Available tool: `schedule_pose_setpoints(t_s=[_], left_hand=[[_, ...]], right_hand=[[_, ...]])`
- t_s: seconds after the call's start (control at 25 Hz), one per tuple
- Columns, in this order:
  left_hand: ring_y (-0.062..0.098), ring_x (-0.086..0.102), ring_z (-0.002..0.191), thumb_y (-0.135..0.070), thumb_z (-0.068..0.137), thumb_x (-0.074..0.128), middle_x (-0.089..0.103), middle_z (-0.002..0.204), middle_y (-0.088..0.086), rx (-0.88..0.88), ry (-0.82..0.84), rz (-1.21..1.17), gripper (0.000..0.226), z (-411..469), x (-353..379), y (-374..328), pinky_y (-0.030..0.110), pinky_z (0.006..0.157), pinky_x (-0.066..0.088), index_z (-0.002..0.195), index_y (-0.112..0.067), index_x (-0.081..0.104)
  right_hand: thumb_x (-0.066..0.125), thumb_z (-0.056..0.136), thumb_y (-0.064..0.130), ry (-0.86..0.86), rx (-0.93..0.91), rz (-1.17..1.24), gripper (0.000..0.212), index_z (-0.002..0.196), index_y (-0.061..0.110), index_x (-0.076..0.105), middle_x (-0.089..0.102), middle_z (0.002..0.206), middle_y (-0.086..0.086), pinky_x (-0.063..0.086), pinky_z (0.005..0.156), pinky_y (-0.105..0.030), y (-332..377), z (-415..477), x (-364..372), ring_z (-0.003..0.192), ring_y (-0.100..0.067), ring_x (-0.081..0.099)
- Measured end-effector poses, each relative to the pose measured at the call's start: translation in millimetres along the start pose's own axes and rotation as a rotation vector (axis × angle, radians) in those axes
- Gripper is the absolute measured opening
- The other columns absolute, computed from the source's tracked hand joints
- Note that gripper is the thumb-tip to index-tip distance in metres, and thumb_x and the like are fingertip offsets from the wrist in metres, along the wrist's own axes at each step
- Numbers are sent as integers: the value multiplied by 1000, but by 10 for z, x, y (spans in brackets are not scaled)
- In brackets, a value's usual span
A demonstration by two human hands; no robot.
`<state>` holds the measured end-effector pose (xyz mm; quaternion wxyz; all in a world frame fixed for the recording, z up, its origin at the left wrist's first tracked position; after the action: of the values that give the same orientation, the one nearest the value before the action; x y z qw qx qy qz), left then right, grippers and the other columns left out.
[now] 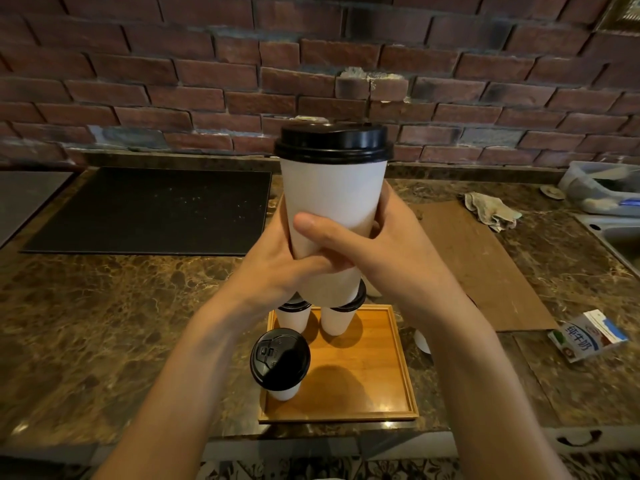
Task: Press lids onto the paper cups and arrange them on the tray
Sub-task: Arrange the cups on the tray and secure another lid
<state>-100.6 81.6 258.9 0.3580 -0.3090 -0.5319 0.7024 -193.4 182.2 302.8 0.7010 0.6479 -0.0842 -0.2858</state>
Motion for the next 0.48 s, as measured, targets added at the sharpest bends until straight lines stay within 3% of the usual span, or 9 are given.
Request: schedule_pose_setpoints(t_s=[0.48], left_hand=[[1, 63, 95, -44, 56, 70, 63, 91, -26, -37, 20, 0, 57, 7, 52, 30, 13, 67, 51, 107, -35, 46]], right_hand=[[79, 65, 52, -1, 54, 18, 84, 136, 24, 43, 60, 118, 3, 60, 81, -31, -52, 22, -24, 106, -11, 63]])
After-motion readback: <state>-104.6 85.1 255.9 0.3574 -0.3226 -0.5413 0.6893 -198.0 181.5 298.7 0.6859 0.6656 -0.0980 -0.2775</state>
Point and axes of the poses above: each hand's wrist, its own z-axis towards the middle knuckle, its own x-axis out of the palm, y = z × x, the point moved 3 cm from there along z, towards the middle knuckle
